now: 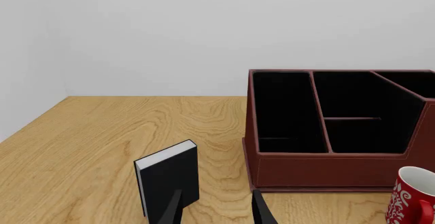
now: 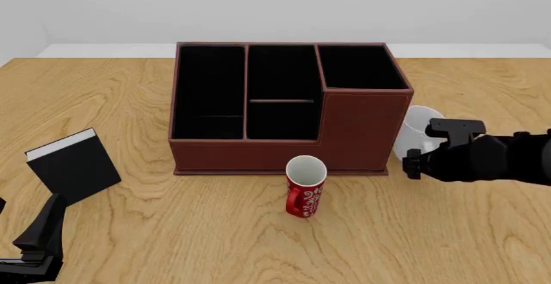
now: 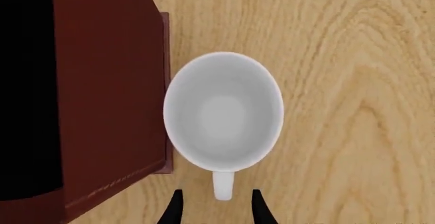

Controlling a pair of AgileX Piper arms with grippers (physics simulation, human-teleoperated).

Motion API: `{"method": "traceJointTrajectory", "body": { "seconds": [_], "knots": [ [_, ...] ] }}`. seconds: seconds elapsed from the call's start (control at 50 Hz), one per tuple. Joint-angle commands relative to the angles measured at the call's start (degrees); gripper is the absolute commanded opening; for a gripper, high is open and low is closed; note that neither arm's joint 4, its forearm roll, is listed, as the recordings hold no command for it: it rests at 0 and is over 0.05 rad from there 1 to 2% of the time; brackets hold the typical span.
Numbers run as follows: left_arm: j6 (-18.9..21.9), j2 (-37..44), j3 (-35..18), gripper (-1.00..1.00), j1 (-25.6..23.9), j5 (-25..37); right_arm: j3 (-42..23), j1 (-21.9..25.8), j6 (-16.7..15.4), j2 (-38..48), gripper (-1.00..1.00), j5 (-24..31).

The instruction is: Pick up the white mug and place it to the right of the caddy.

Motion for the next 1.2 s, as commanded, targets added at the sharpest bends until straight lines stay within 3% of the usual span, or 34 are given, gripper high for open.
{"method": "traceJointTrajectory", "body": {
  "seconds": [0.02, 0.38, 1.2],
  "knots": [
    [0.0, 0.0, 0.0, 1.0, 0.0, 0.0, 1.14, 0.45, 0.21, -2.31, 1.0, 0.66],
    [0.0, 0.0, 0.0, 1.0, 0.0, 0.0, 3.44, 1.26, 0.7, -5.57, 1.0, 0.34],
    [0.0, 0.0, 0.0, 1.0, 0.0, 0.0, 7.62, -0.29, -1.47, -15.04, 1.0, 2.76]
  ]
}}
